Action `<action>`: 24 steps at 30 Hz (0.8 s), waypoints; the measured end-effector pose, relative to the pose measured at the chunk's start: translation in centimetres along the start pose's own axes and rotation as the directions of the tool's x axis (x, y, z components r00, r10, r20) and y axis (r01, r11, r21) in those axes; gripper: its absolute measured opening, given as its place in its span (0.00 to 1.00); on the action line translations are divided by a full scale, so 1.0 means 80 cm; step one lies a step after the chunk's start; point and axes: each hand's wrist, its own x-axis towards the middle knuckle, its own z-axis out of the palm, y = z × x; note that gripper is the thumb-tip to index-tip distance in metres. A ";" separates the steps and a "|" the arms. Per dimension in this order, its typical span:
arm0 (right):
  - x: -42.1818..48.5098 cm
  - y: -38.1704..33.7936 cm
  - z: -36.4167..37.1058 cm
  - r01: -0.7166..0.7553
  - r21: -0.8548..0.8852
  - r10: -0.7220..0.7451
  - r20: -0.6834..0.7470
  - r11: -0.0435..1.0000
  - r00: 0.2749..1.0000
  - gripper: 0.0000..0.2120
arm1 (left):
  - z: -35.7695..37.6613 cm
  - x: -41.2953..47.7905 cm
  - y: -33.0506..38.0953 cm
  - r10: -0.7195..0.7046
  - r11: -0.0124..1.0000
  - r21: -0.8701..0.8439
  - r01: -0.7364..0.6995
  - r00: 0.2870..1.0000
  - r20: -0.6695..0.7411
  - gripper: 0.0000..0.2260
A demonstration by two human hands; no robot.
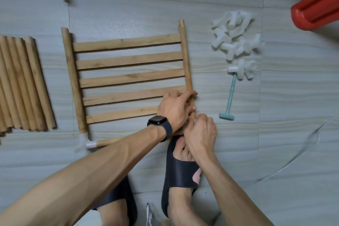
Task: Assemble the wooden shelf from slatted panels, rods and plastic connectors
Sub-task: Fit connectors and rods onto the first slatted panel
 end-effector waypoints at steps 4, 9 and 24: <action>0.000 -0.001 -0.003 -0.051 0.002 0.051 0.044 0.999 0.998 0.13 | 0.001 -0.001 0.003 -0.007 1.000 0.021 0.007 1.000 -0.005 0.17; -0.001 0.000 0.000 -0.135 0.022 0.134 0.053 0.991 0.990 0.18 | 0.002 0.007 -0.007 0.007 1.000 -0.008 -0.007 1.000 0.015 0.16; 0.005 0.001 0.003 -0.181 0.146 0.171 0.080 0.973 0.982 0.08 | -0.012 -0.005 -0.002 0.022 0.999 -0.047 -0.020 0.998 0.057 0.18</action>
